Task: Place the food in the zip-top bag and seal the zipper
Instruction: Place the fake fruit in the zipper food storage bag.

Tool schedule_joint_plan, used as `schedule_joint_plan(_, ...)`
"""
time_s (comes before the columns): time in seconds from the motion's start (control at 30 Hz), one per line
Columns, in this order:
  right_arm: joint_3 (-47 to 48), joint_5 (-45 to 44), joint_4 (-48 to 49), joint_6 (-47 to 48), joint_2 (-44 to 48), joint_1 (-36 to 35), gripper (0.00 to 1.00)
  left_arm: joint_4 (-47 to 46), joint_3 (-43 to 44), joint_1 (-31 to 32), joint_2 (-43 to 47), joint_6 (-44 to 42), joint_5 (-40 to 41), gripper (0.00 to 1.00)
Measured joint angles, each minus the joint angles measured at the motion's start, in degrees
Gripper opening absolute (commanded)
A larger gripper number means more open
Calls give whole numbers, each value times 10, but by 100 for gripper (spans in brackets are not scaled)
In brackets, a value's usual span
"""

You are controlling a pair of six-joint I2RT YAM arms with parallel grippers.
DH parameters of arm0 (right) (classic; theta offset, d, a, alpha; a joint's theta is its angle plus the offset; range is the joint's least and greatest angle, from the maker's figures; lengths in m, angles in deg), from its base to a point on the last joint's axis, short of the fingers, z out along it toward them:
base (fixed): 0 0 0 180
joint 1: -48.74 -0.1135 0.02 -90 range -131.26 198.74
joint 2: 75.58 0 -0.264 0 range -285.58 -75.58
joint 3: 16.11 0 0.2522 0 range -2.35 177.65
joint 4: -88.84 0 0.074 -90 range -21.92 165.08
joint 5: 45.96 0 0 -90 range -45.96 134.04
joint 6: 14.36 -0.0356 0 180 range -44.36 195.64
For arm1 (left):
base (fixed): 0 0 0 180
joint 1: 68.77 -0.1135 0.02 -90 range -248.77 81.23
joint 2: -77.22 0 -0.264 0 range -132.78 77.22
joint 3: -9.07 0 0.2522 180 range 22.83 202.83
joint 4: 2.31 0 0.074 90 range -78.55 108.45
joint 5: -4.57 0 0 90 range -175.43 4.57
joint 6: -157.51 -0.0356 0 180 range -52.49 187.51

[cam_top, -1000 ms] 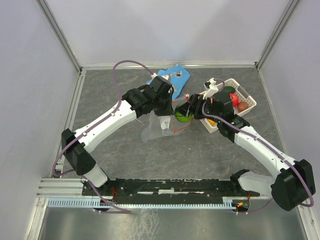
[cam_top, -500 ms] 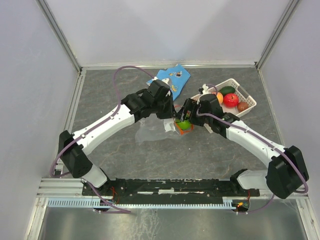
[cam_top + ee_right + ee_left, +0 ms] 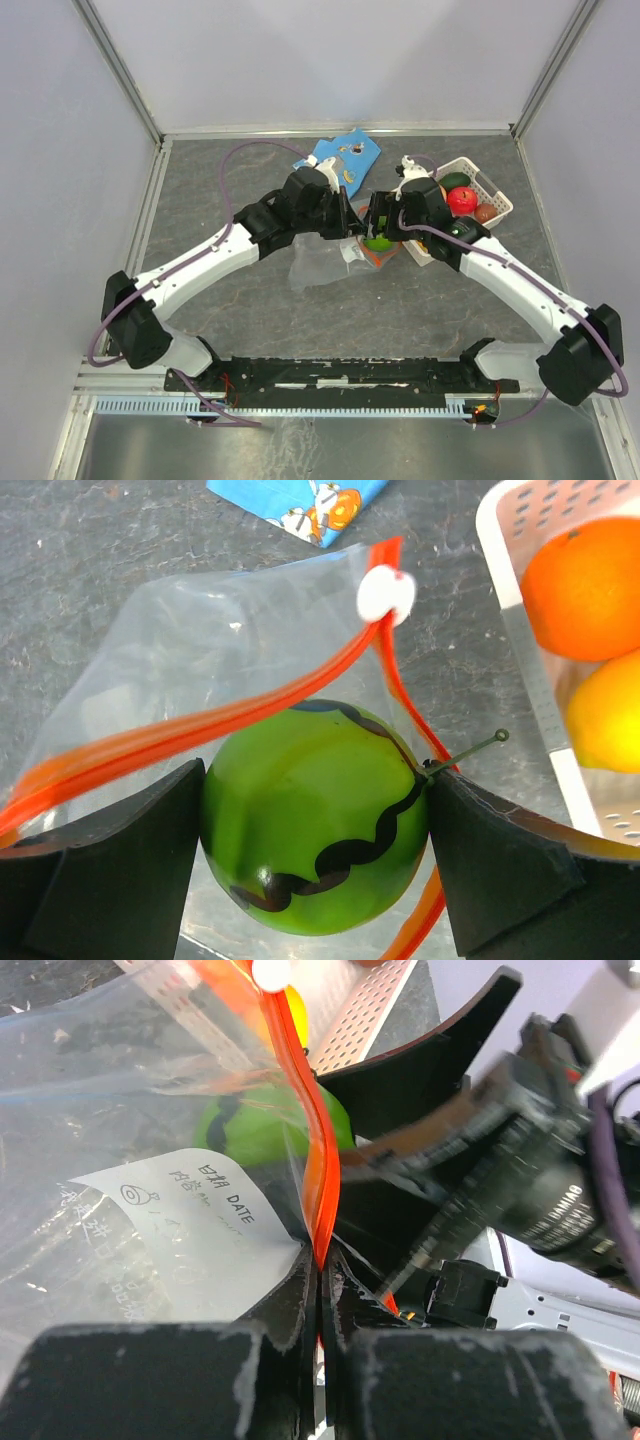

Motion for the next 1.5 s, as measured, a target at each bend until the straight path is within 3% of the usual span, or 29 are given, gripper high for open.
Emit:
schedule_joint_plan(0.5,-122,198,121,182,84,-3,79,-161,-231,-55,104,40,-54,3)
schedule_joint_plan(0.8,-134,230,206,204,62,-39,79,-206,-245,-59,139,42,-87,3)
schedule_joint_plan(1.0,-137,251,252,217,30,-51,88,-202,-245,-59,147,41,-103,3)
schedule_joint_plan(1.1,-137,262,259,224,19,-55,93,-202,-244,-59,147,41,-111,3)
schedule_joint_plan(1.5,-143,267,268,230,17,-63,92,-250,-245,-60,132,63,-148,3)
